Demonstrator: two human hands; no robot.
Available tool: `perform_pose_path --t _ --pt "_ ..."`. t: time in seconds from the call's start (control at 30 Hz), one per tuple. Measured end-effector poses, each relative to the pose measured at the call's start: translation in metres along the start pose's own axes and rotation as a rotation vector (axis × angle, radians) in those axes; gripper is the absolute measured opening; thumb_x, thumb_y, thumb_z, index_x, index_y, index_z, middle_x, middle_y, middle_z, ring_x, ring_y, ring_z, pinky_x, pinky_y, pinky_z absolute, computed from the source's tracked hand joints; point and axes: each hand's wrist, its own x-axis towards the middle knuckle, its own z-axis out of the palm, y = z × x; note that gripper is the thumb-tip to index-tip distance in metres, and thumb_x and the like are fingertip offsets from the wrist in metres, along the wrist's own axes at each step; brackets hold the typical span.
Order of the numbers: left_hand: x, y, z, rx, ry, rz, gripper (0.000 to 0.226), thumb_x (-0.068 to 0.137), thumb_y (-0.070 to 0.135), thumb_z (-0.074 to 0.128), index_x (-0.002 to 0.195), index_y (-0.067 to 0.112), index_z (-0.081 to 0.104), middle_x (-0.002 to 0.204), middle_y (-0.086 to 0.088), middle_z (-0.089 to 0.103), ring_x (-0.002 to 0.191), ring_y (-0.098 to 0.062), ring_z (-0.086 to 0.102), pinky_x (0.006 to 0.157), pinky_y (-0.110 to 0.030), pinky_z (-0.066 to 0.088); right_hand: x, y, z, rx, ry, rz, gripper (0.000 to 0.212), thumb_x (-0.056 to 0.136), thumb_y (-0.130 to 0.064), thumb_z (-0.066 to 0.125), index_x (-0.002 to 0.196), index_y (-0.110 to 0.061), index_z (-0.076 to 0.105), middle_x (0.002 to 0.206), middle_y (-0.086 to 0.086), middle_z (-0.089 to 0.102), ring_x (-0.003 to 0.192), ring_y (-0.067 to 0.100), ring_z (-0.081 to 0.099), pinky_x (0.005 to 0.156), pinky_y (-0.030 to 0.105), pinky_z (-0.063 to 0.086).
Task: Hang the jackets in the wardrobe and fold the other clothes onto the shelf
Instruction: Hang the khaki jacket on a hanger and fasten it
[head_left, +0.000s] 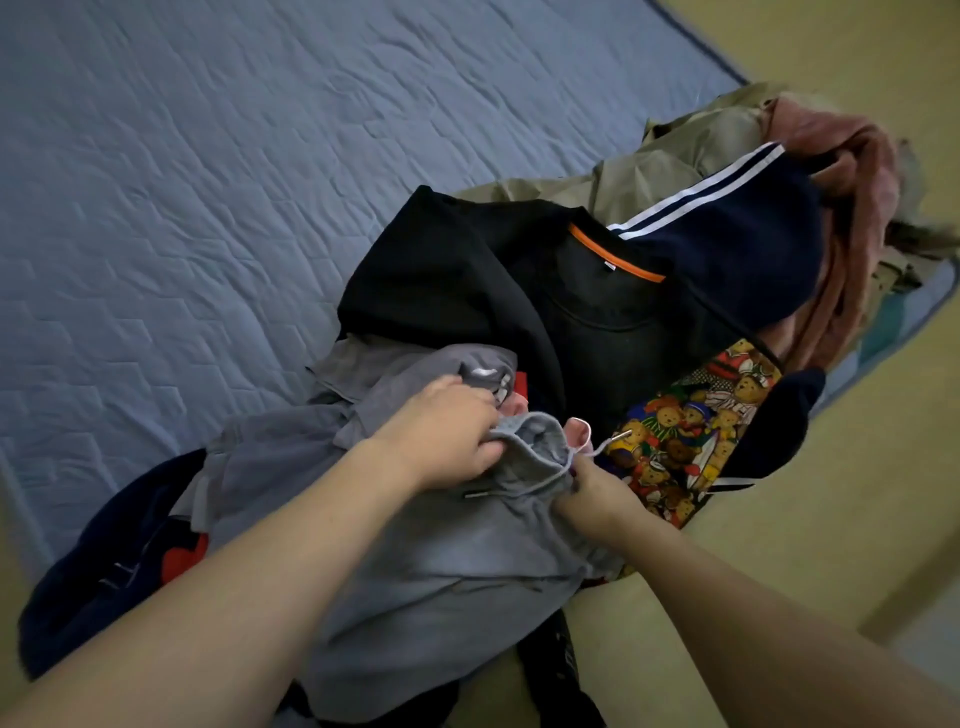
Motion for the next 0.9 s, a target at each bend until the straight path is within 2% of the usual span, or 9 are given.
perform_pose_path --t 0.07,0.13,0.2,0.3,0.4,0.53,0.73,0.83,0.9 --pt "-0.015 0.000 -0.022 -0.359 0.020 -0.135 0.037 0.080 0.051 0.058 0.071 0.016 0.065 0.072 0.004 0.063 0.072 -0.013 0.060 0.068 -0.035 0.050 -0.008 -0.010 -0.007 -0.006 0.048 -0.125 0.059 0.090 -0.039 0.051 0.142 -0.025 0.028 0.125 0.005 0.055 0.103 0.033 0.059 0.088 0.038 0.048" --pt "-0.036 -0.006 -0.046 -0.656 0.130 -0.316 0.042 0.070 0.051 0.067 0.062 0.010 0.063 0.054 0.008 0.056 0.051 -0.005 0.051 0.051 -0.026 0.042 -0.016 -0.024 -0.016 -0.022 0.202 -0.331 0.033 0.085 -0.032 0.056 0.116 -0.025 0.048 0.102 0.002 0.061 0.093 0.027 0.060 0.081 0.037 0.048" --pt "-0.065 -0.019 -0.068 -0.986 0.297 -0.456 0.037 0.068 0.042 0.075 0.057 0.010 0.061 0.050 0.006 0.049 0.048 -0.004 0.045 0.045 -0.020 0.036 -0.024 -0.042 -0.024 -0.138 0.337 -0.567 0.018 0.081 -0.029 0.060 0.093 -0.025 0.048 0.083 -0.003 0.057 0.086 0.020 0.054 0.082 0.034 0.040" --pt "-0.112 -0.044 -0.096 -1.339 0.489 -0.562 0.037 0.071 0.031 0.081 0.064 0.003 0.058 0.055 -0.007 0.047 0.049 -0.013 0.047 0.044 -0.019 0.037 -0.037 -0.072 -0.026 -0.261 0.117 -0.753 0.026 0.081 -0.036 0.064 0.100 -0.026 0.049 0.092 -0.005 0.060 0.091 0.018 0.056 0.082 0.034 0.042" --pt "-0.145 -0.060 -0.100 -1.126 0.298 -0.575 0.053 0.068 0.040 0.081 0.070 -0.008 0.058 0.060 -0.007 0.049 0.055 -0.013 0.047 0.050 -0.024 0.035 -0.043 -0.093 -0.017 -0.448 0.009 -0.686 0.038 0.083 -0.041 0.064 0.100 -0.031 0.031 0.095 -0.001 0.061 0.088 0.025 0.060 0.068 0.035 0.044" --pt "-0.159 -0.064 -0.074 -0.657 -0.057 -0.570 0.035 0.075 0.042 0.078 0.068 0.015 0.056 0.056 0.005 0.053 0.054 -0.008 0.051 0.052 -0.027 0.037 -0.042 -0.102 -0.015 -0.436 0.098 -0.504 0.039 0.084 -0.030 0.057 0.106 -0.030 0.025 0.091 0.004 0.055 0.079 0.031 0.061 0.068 0.040 0.050" --pt "-0.161 -0.064 -0.031 -0.332 0.018 -0.639 0.028 0.085 0.040 0.064 0.100 0.028 0.044 0.087 0.009 0.057 0.091 -0.021 0.058 0.058 -0.027 0.033 -0.048 -0.118 -0.029 -0.527 0.125 -0.494 0.015 0.086 -0.025 0.053 0.100 -0.020 0.049 0.100 0.005 0.058 0.081 0.025 0.055 0.065 0.032 0.041" --pt "-0.151 -0.062 -0.022 -0.311 -0.149 -0.659 0.048 0.083 0.039 0.064 0.128 0.030 0.050 0.125 0.002 0.061 0.113 -0.023 0.058 0.084 -0.031 0.047 -0.054 -0.125 -0.031 -0.514 0.177 -0.507 0.005 0.087 -0.020 0.053 0.090 -0.016 0.052 0.099 0.009 0.062 0.088 0.030 0.059 0.064 0.030 0.039" --pt "-0.145 -0.058 -0.023 -0.286 -0.225 -0.650 0.043 0.082 0.037 0.065 0.123 0.028 0.056 0.122 -0.001 0.063 0.109 -0.023 0.060 0.080 -0.030 0.046 -0.057 -0.127 -0.034 -0.532 0.182 -0.487 0.007 0.086 -0.020 0.053 0.092 -0.015 0.055 0.100 0.008 0.061 0.089 0.029 0.058 0.065 0.031 0.040"
